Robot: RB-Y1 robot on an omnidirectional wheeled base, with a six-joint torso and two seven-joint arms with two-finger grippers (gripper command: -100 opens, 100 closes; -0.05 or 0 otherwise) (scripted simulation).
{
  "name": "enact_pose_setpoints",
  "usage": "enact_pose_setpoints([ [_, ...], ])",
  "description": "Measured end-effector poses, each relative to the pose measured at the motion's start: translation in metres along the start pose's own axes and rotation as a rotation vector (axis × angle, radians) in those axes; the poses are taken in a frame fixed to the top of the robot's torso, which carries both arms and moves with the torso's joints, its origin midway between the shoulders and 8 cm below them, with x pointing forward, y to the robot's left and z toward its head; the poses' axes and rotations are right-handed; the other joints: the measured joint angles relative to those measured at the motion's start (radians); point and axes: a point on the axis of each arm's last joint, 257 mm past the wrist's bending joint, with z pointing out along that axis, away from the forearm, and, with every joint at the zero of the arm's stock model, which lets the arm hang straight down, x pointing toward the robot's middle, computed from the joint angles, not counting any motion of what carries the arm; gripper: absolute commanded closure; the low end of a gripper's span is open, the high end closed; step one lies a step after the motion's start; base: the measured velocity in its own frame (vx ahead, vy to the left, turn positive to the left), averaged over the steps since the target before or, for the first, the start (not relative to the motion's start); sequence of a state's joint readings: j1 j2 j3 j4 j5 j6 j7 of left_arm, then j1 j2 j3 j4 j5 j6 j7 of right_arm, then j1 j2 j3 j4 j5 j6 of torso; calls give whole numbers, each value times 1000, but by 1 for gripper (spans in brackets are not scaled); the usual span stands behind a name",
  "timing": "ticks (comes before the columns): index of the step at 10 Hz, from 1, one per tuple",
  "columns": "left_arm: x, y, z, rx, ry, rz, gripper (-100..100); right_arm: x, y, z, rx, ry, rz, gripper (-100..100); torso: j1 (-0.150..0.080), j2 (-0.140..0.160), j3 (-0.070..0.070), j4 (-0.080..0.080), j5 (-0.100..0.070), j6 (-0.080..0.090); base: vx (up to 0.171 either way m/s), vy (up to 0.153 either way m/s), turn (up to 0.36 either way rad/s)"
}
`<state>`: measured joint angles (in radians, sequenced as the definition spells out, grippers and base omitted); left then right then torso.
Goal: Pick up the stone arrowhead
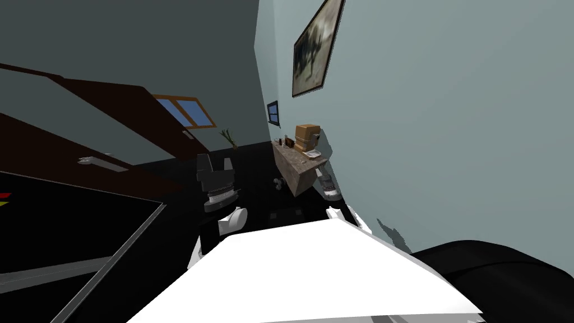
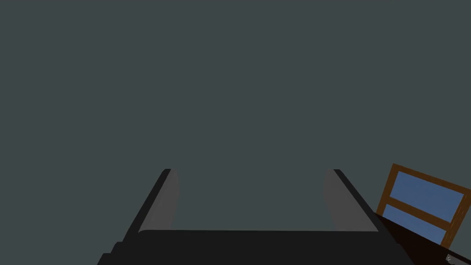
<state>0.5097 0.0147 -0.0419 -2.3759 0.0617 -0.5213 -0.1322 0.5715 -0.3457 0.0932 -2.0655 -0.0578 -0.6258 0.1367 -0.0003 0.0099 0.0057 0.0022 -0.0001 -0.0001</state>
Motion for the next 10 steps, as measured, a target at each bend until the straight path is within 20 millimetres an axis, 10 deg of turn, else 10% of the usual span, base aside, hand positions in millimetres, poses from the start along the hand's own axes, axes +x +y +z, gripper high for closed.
enact_pose_setpoints([
  [10, 0, 0, 0, 0, 0, 0, 0, 60, -88, -85, 192, 354, -131, -100, 0, -7, -4, -1, 0, 0, -62, 11, 82],
])
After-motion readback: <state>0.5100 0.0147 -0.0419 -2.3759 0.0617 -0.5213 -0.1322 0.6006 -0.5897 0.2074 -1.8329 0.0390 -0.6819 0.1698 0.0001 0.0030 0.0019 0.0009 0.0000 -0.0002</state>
